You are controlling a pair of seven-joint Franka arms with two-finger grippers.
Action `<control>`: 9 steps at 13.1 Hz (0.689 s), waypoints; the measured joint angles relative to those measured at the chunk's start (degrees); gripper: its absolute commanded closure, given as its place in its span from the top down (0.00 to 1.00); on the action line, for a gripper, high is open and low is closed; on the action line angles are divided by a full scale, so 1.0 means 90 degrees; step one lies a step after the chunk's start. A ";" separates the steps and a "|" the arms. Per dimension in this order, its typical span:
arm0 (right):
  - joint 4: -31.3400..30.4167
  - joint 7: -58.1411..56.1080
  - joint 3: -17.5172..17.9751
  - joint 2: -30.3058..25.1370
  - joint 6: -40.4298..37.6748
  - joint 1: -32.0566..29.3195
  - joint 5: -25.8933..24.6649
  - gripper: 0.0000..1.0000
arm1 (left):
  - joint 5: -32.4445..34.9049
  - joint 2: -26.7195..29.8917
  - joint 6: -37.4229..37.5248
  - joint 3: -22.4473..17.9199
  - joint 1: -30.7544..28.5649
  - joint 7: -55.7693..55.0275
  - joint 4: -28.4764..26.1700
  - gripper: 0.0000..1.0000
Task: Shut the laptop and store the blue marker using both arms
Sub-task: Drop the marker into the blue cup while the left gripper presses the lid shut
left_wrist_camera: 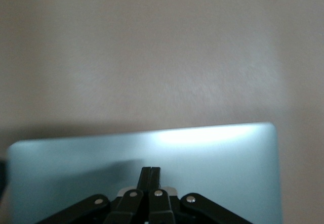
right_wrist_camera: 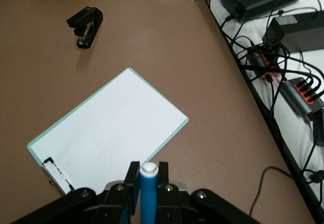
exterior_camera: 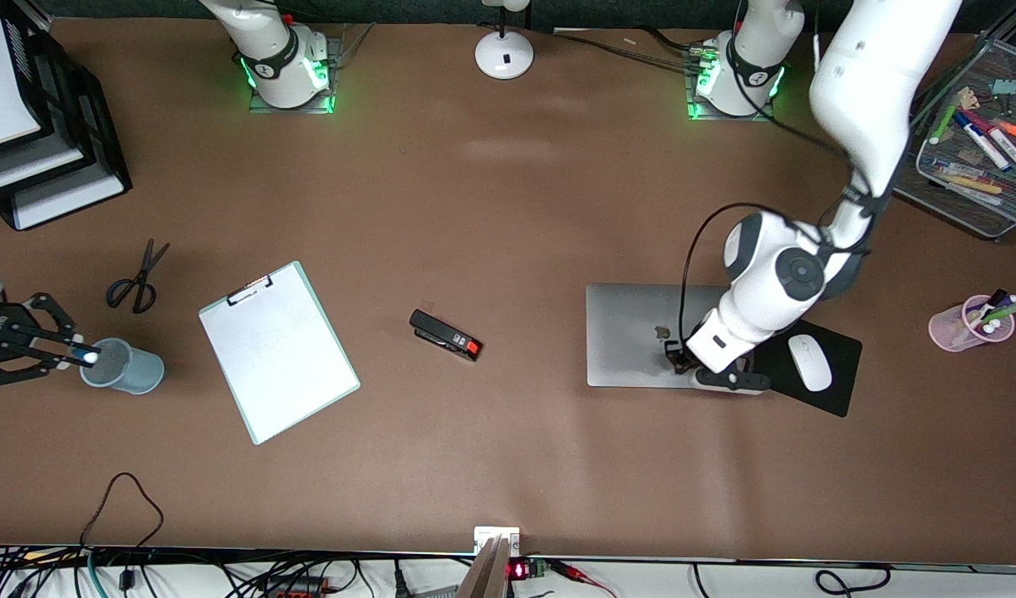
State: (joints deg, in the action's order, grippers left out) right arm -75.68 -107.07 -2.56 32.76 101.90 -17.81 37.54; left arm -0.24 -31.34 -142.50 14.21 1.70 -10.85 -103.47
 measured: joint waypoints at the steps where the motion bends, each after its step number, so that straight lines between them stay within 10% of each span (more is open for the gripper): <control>1: -0.0004 -0.0343 0.0000 0.0118 -0.0126 -0.0167 0.0289 0.00 | 0.0000 0.0260 0.0447 0.0000 -0.0001 0.0000 0.0001 0.04; 2: -0.0007 -0.0688 0.0000 0.0258 -0.0251 -0.0323 0.0579 0.00 | 0.0001 0.0502 0.0859 0.0000 -0.0002 0.0003 0.0001 0.09; 4: -0.0009 -0.1371 0.0002 0.0596 -0.0333 -0.0565 0.1073 0.00 | 0.0001 0.0921 0.1634 -0.0004 -0.0009 0.0034 0.0001 0.87; 5: -0.0004 -0.1689 0.0002 0.0756 -0.0334 -0.0644 0.1264 0.00 | 0.0002 0.1115 0.2022 -0.0005 -0.0012 0.0072 0.0000 1.00; 9: 0.0005 -0.2236 0.0014 0.0951 -0.0334 -0.0706 0.1504 0.00 | 0.0002 0.1628 0.2981 -0.0011 -0.0020 0.0138 -0.0007 1.00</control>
State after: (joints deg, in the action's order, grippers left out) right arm -75.63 -127.19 -2.43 41.32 98.90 -24.17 51.08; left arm -0.22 -16.69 -115.67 14.11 1.52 -9.60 -103.53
